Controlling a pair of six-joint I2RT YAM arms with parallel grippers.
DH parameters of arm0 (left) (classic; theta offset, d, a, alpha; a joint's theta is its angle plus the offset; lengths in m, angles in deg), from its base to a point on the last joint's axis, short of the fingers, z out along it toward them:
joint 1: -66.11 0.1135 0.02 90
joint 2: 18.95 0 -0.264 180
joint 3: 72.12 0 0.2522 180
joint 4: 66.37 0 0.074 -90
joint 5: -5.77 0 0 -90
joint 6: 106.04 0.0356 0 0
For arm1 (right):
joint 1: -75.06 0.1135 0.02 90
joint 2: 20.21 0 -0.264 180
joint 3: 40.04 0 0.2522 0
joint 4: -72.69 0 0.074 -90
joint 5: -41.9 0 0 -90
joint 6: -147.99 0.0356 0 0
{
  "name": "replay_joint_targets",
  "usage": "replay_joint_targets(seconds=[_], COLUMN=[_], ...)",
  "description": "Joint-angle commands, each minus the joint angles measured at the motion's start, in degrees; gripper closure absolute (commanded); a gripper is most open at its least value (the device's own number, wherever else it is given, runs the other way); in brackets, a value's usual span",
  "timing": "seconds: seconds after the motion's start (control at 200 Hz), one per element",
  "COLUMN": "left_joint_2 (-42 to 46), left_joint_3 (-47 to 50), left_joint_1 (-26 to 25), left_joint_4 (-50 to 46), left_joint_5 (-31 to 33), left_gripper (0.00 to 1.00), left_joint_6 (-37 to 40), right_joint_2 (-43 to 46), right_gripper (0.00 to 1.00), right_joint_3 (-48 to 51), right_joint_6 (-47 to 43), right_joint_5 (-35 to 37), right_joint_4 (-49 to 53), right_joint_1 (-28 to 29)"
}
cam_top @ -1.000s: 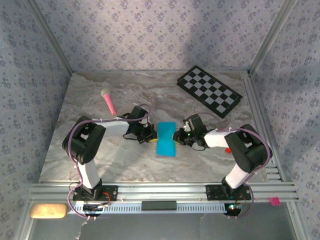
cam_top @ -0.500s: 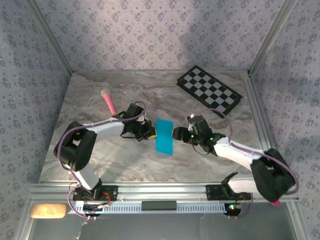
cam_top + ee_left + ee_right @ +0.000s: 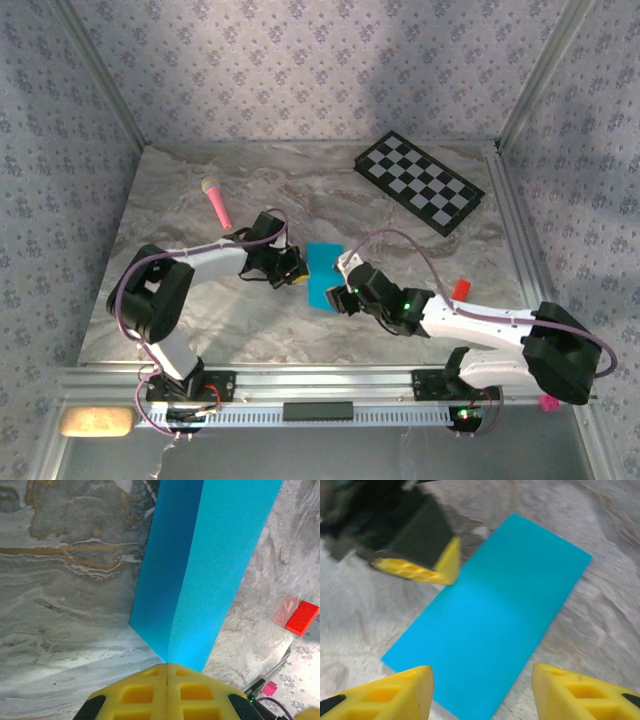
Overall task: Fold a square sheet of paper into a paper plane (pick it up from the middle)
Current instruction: Third fold the triangle at the center of the table.
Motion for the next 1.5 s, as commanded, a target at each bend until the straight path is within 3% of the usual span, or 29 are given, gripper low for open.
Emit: replay_joint_targets(seconds=[0.0,0.285,0.735,1.069,1.494], left_joint_2=[1.59,1.92,2.03,2.01,2.59], left_joint_3=[0.63,0.42,0.71,0.55,0.6], left_joint_1=[0.36,0.35,0.36,0.36,0.51], left_joint_4=[0.5,0.66,1.04,0.51,0.25], left_joint_5=[-0.03,-0.28,-0.53,-0.26,0.96], left_gripper=[0.99,0.99,0.98,0.98,0.98], left_joint_6=[-1.05,-1.06,-1.14,-0.79,-0.7], right_joint_2=[-2.61,-12.86,-23.87,-23.76,-21.51], right_gripper=[0.45,0.42,0.44,0.75,0.97], right_joint_3=[-1.59,-5.36,-9.3,-8.52,-6.77], right_joint_6=[-12.98,-17.98,-20.59,-17.71,-14.98], right_joint_5=[1.45,9.93,24.5,27.56,25.45], right_joint_4=[-2.84,-6.62,-6.79,-6.32,-6.48], right_joint_1=[3.88,12.7,17.61,18.16,17.74])
